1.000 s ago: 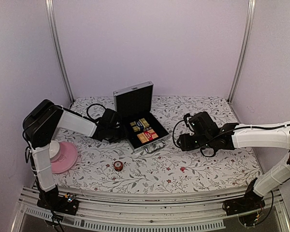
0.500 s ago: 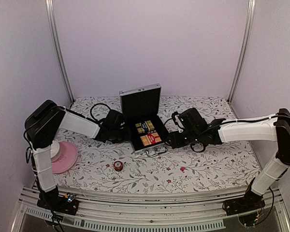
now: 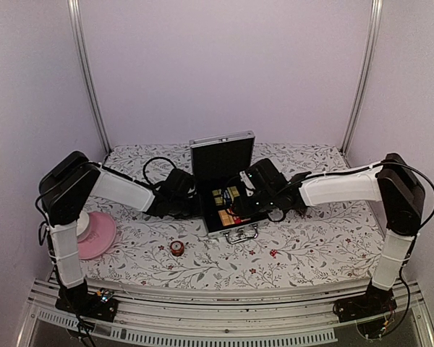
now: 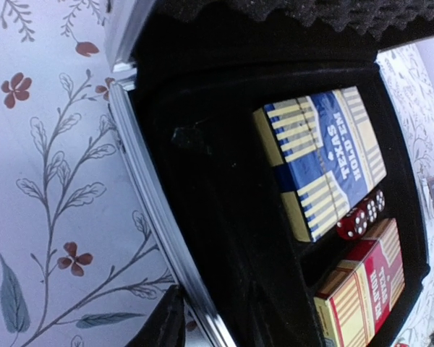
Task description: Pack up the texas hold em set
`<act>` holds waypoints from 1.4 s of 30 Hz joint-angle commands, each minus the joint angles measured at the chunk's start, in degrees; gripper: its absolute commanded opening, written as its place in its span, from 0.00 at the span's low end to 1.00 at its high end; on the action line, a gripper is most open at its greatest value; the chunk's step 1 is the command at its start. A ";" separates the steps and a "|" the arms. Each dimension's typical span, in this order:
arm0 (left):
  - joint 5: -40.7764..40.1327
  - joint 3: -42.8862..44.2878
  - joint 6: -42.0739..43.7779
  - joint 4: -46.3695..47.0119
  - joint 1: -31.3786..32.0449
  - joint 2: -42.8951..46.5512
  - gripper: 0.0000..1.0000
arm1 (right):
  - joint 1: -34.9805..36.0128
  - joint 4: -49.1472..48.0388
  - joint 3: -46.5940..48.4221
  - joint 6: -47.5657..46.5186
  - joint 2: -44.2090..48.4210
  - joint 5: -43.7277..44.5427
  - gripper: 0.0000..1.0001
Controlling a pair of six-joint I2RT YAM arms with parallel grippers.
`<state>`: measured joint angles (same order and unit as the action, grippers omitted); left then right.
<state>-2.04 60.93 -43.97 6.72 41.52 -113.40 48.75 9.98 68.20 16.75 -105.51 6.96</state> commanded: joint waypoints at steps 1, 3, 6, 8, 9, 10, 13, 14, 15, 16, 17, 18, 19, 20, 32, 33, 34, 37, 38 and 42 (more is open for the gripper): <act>0.97 -1.69 3.28 -6.00 1.96 2.43 0.35 | 0.69 0.85 5.69 -1.72 -4.32 -0.05 0.52; -0.98 -1.43 4.93 -7.27 1.97 4.68 0.42 | 1.10 2.17 7.64 -1.71 -6.01 0.25 0.52; -3.58 -1.95 6.85 -8.54 1.56 9.15 0.53 | 1.99 3.68 9.75 -1.72 -7.82 0.93 0.52; -5.26 -2.71 8.04 -9.15 0.85 12.11 0.58 | 2.30 4.50 10.60 -1.28 -8.84 1.11 0.52; -6.30 -3.14 9.01 -9.53 0.29 13.74 0.59 | 2.31 5.05 10.89 -0.97 -9.29 1.31 0.52; -7.83 -3.52 10.16 -10.13 -0.40 15.24 0.60 | 2.35 5.61 11.20 -0.45 -9.74 1.63 0.52; -11.07 -5.05 12.46 -11.53 -3.62 20.10 0.63 | 2.48 6.76 11.80 1.00 -11.01 2.32 0.52; -10.91 -5.57 13.23 -11.55 -5.12 21.82 0.63 | 2.59 6.92 12.04 1.20 -11.40 2.47 0.52; -10.49 -5.94 13.93 -11.55 -7.20 23.41 0.63 | 2.70 7.21 12.30 1.38 -11.79 2.69 0.52; -10.03 -6.13 14.65 -11.41 -8.64 24.88 0.63 | 2.81 7.55 12.69 1.56 -12.29 3.30 0.52; -9.83 -6.43 15.47 -11.32 -9.88 26.34 0.63 | 2.85 7.97 13.20 1.73 -12.72 3.93 0.52; -9.98 -6.58 16.35 -11.11 -10.96 27.70 0.64 | 2.87 8.34 13.53 1.98 -13.12 4.65 0.52; -10.46 -6.85 17.41 -10.78 -11.76 29.12 0.64 | 3.00 8.54 13.87 2.08 -13.48 5.15 0.52; -11.04 -7.16 18.35 -10.35 -12.49 30.44 0.64 | 3.00 8.63 14.15 2.14 -13.75 5.52 0.52; -17.76 -20.00 25.40 2.43 -14.83 44.47 0.69 | 2.96 12.82 15.75 3.89 -14.94 5.60 0.52; -17.86 -20.76 25.44 3.12 -15.00 44.95 0.70 | 2.93 12.93 15.78 4.19 -14.97 5.23 0.52; -17.90 -21.32 25.57 3.72 -15.18 45.28 0.70 | 2.97 12.94 15.73 4.37 -14.98 4.73 0.52; -18.60 -21.88 26.28 4.00 -15.37 45.64 0.70 | 2.98 12.89 15.97 4.99 -15.38 3.89 0.54; -18.88 -21.94 26.46 4.08 -15.50 45.64 0.70 | 2.95 12.95 16.03 5.08 -15.49 3.76 0.55; -19.43 -22.29 25.37 4.23 -15.76 45.19 0.73 | 2.96 13.06 16.02 5.55 -14.98 3.71 0.68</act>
<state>-19.92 39.38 -18.81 8.27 26.63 -68.62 51.37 20.18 83.42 20.71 -119.35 11.77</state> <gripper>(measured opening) 0.716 0.636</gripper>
